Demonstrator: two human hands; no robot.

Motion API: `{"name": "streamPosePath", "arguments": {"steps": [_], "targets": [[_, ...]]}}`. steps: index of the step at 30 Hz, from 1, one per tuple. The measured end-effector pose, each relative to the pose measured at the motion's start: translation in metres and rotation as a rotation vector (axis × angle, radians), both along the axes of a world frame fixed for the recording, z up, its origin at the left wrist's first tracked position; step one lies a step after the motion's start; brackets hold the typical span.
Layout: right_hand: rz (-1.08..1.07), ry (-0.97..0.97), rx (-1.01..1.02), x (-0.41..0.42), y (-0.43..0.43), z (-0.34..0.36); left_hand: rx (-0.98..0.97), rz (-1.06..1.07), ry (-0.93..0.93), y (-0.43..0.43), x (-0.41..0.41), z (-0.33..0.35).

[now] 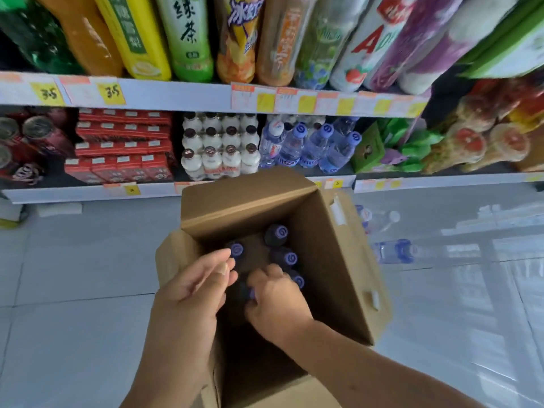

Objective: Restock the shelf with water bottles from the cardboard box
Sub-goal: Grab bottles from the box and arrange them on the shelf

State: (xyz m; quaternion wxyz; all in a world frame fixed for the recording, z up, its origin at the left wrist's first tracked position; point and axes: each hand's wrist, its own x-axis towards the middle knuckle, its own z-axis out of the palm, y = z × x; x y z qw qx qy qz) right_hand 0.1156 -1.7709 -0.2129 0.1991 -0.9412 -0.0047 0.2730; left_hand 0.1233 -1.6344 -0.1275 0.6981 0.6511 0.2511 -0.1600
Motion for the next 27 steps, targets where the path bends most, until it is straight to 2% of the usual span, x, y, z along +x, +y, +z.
{"name": "streamPosePath", "arguments": {"steps": [3,7,11,13,18,22,24,27], "targets": [[-0.038,-0.147,0.136,-0.006,-0.015,0.09,0.013,-0.032,0.033,-0.007,-0.003,0.048],[-0.052,-0.364,0.258,0.003,-0.028,0.231,-0.006,-0.096,-0.015,-0.013,-0.002,0.131],[-0.142,-0.42,0.384,0.01,-0.039,0.377,-0.061,-0.141,-0.079,-0.019,0.01,0.223],[-0.197,-0.411,0.445,0.014,-0.047,0.447,-0.168,-0.217,-0.115,-0.022,0.013,0.276],[-0.204,-0.514,0.69,0.026,-0.059,0.604,-0.423,-0.303,-0.229,-0.015,0.021,0.4],[-0.164,-0.686,0.844,0.036,-0.066,0.723,-0.579,-0.477,-0.361,-0.008,0.028,0.497],[-0.179,-0.785,0.894,0.04,-0.065,0.772,-0.621,-0.541,-0.433,-0.007,0.031,0.541],[-0.242,-0.901,1.038,0.047,-0.064,0.826,-0.564,-0.559,-0.579,-0.013,0.038,0.595]]}}
